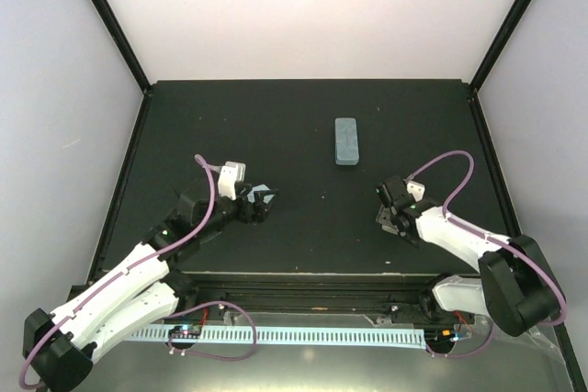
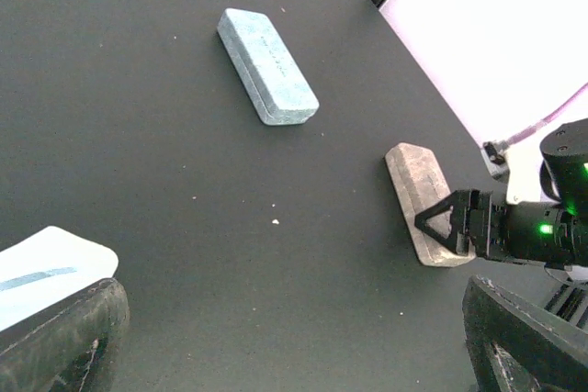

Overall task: Organize the sunglasses
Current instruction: Pick up the sunglasses case from the center of the board, then open the sunglasses case.

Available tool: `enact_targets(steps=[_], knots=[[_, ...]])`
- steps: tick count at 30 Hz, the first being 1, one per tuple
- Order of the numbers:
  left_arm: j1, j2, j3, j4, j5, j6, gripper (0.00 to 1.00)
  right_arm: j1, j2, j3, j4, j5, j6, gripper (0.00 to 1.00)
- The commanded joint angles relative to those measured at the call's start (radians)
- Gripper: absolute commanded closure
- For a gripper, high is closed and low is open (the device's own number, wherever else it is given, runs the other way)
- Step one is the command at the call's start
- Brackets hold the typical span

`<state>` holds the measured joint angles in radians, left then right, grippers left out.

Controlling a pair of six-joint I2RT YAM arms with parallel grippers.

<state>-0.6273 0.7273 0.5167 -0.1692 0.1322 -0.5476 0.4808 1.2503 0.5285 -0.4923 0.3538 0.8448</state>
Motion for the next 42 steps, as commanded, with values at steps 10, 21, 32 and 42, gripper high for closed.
enact_targets(steps=[10,21,32,42], knots=[[0.008,0.074,0.025,0.112,0.112,-0.084,0.01,-0.004,-0.234,-0.001,0.122,-0.34,-0.193,0.48],[0.009,0.206,0.051,0.384,0.384,-0.27,0.01,0.015,-0.298,-0.01,0.599,-1.045,-0.076,0.48],[0.009,0.223,0.039,0.598,0.344,-0.372,0.01,0.105,-0.197,0.068,0.978,-1.24,0.223,0.48],[0.008,0.282,0.07,0.774,0.419,-0.465,0.01,0.145,-0.222,0.192,0.833,-1.273,0.182,0.49]])
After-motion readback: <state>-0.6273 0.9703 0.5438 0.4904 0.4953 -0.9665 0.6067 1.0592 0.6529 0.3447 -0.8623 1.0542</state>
